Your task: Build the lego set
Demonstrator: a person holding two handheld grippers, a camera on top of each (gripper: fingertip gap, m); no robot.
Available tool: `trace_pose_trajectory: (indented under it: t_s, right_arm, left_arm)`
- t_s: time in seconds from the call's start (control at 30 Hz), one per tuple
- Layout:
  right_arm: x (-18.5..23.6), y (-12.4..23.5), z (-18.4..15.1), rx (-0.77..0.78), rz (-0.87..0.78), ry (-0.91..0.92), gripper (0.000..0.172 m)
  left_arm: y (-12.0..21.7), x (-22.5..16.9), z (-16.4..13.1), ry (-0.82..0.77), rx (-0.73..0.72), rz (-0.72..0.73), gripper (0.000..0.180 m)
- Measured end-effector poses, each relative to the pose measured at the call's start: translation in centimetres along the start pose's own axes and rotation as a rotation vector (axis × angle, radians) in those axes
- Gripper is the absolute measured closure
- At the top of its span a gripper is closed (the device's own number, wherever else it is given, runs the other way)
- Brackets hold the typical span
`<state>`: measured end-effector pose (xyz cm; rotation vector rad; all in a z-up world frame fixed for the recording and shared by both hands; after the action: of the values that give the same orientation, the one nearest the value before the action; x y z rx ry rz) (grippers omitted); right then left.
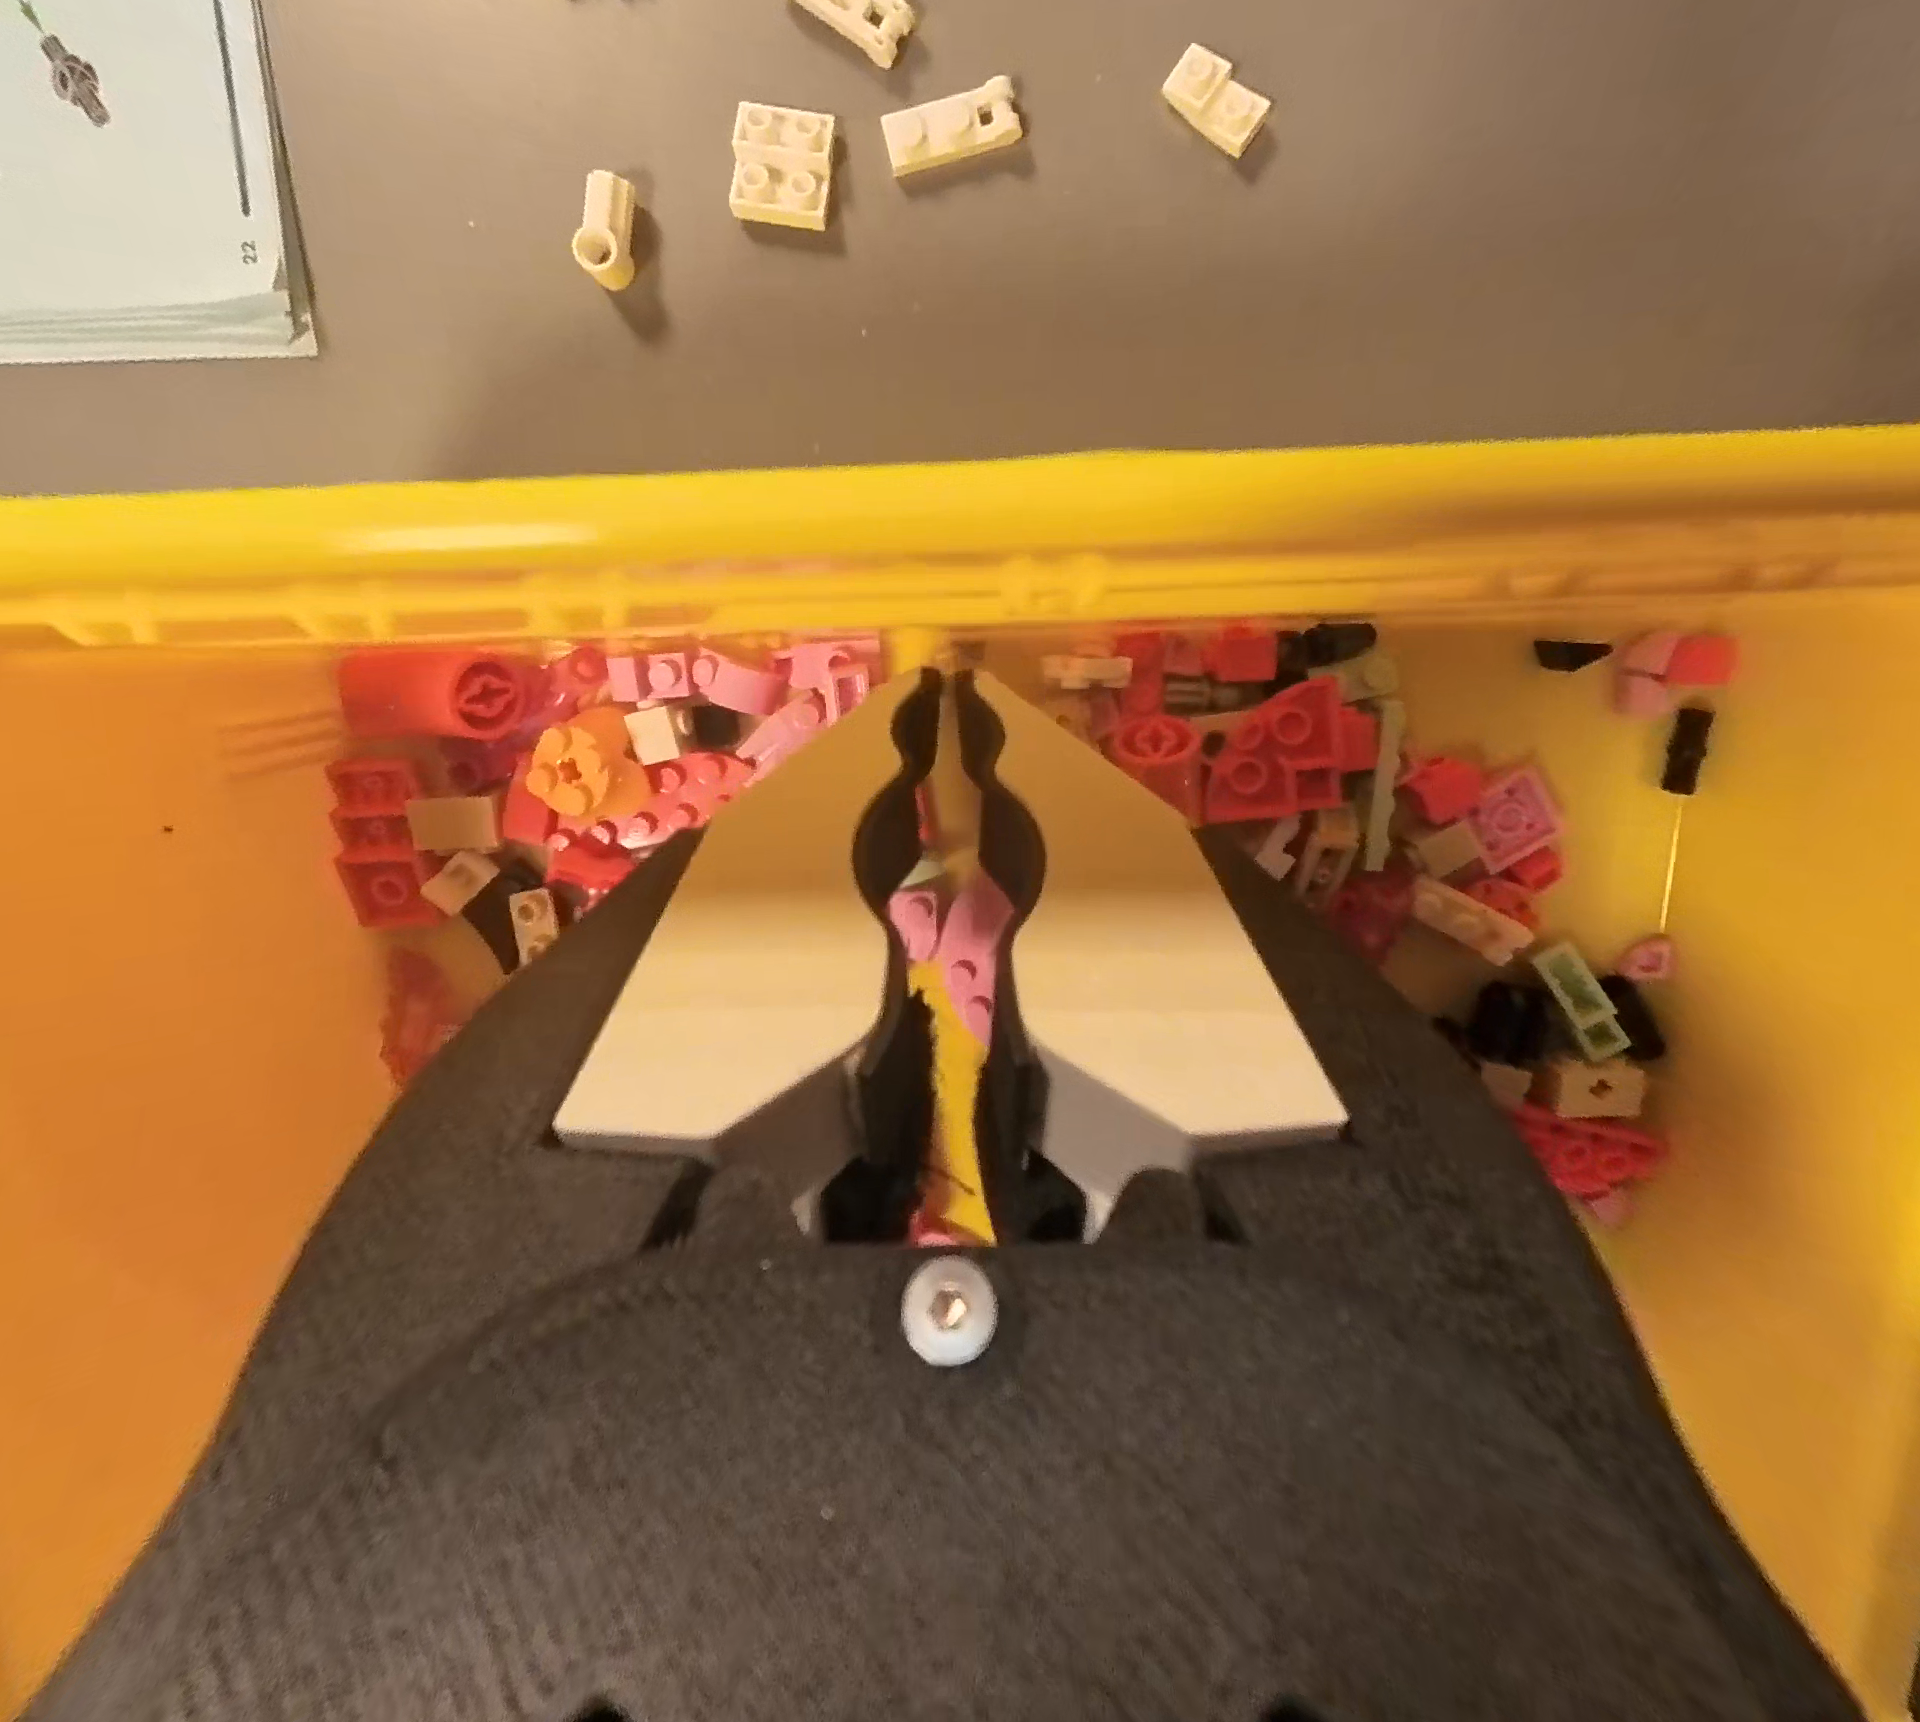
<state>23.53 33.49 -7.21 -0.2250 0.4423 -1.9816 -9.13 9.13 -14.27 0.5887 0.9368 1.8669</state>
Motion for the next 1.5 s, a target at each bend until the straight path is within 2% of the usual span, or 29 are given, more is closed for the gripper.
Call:
trace_pose_trajectory:
  t_s: [0.17,0.4,0.5,0.63,0.77,0.97,1.13,1.23,1.3,1.4,1.5]
  right_arm:
    - [0.0,0.0,0.0,-0.004,0.004,-0.007,0.171]
    - [0.2,0.0,0.0,-0.007,0.018,-0.02,0.171]
    - [0.1,0.0,0.0,-0.009,0.015,-0.024,0.171]
    - [0.3,-0.3,-0.1,-0.006,0.026,-0.026,0.171]
    - [1.3,-0.8,-0.3,0.006,0.079,-0.005,0.171]
    - [4.8,-1.3,-0.8,0.034,0.262,-0.019,0.171]
    - [8.6,-0.9,-0.8,0.101,0.516,-0.131,0.171]
    - [10.0,0.1,-1.3,0.196,0.653,-0.205,0.171]
    - [10.9,0.9,-1.8,0.281,0.746,-0.222,0.171]
    - [12.5,2.3,-2.6,0.422,0.868,-0.238,0.171]
    - [14.0,3.1,-2.9,0.486,0.946,-0.232,0.171]
  left_arm:
    - [1.1,0.5,-0.6,-0.02,0.001,0.059,0.179]
    - [4.6,0.6,1.1,-0.019,-0.178,0.144,0.179]
    - [6.5,0.4,3.3,-0.045,-0.291,0.203,0.179]
    - [9.0,0.2,7.6,-0.08,-0.458,0.29,0.179]
    - [9.5,-0.9,11.8,-0.056,-0.569,0.324,0.179]
    - [6.7,-4.0,17.0,0.031,-0.573,0.353,0.179]
    - [1.2,-7.4,20.3,0.187,-0.53,0.287,0.179]
    - [-3.4,-7.7,20.1,0.262,-0.419,0.271,0.179]
    - [-6.1,-7.9,20.0,0.32,-0.399,0.21,0.179]
    - [-9.3,-7.0,18.6,0.366,-0.287,0.213,0.179]
    - [-11.4,-6.6,16.9,0.393,-0.148,0.21,0.179]
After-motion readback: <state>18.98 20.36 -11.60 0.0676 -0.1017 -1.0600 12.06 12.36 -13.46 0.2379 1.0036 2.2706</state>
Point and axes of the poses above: each gripper's, where its closed fingertips meet, y back along the fingers, z out of its top, x = y × z across the jaws, the point moved 4 cm from there along y, back along the fingers, and after that the axes turned 15 degrees about -x, right-handed, at the moved point
